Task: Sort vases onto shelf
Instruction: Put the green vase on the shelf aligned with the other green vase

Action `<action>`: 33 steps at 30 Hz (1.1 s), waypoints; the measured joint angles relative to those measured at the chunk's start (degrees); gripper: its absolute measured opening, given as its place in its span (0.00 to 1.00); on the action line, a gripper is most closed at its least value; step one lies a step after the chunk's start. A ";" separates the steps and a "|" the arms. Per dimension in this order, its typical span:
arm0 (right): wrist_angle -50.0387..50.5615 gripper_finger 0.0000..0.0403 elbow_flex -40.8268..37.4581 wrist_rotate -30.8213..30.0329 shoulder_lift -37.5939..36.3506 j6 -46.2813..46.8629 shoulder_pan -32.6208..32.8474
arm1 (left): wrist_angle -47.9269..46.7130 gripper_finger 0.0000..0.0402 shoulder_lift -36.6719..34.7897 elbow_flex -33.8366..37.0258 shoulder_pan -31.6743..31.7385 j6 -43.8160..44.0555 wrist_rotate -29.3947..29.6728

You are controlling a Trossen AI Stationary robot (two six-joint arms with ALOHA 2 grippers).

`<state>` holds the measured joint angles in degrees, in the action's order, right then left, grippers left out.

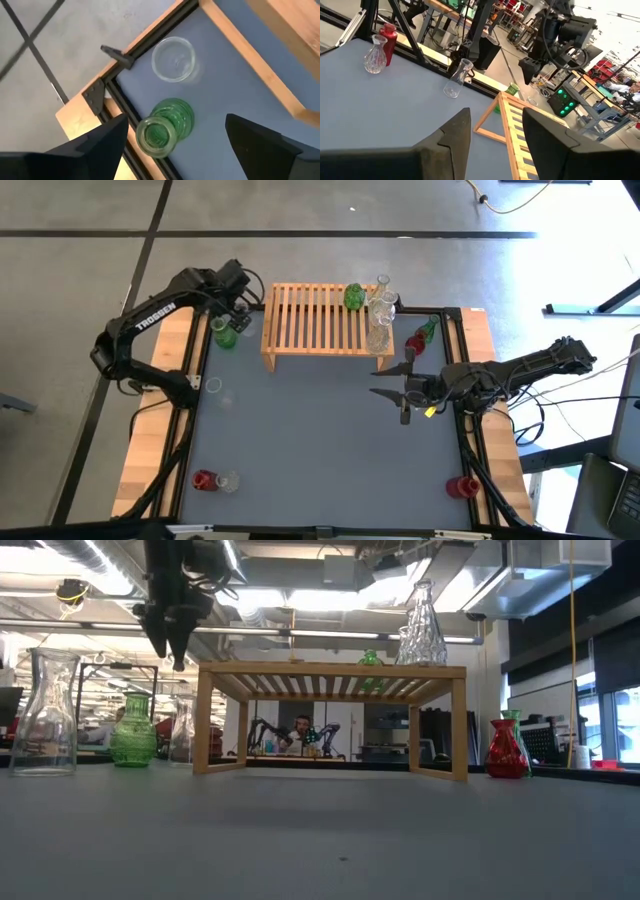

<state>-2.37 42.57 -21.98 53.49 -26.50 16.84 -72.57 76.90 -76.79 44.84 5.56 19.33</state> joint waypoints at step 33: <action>0.73 0.42 0.00 0.02 0.00 0.74 0.00 | -3.77 0.82 9.90 6.31 10.22 0.44 -2.04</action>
<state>-1.64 42.57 -21.96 53.49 -25.76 16.84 -76.34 86.81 -70.49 55.06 6.00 17.29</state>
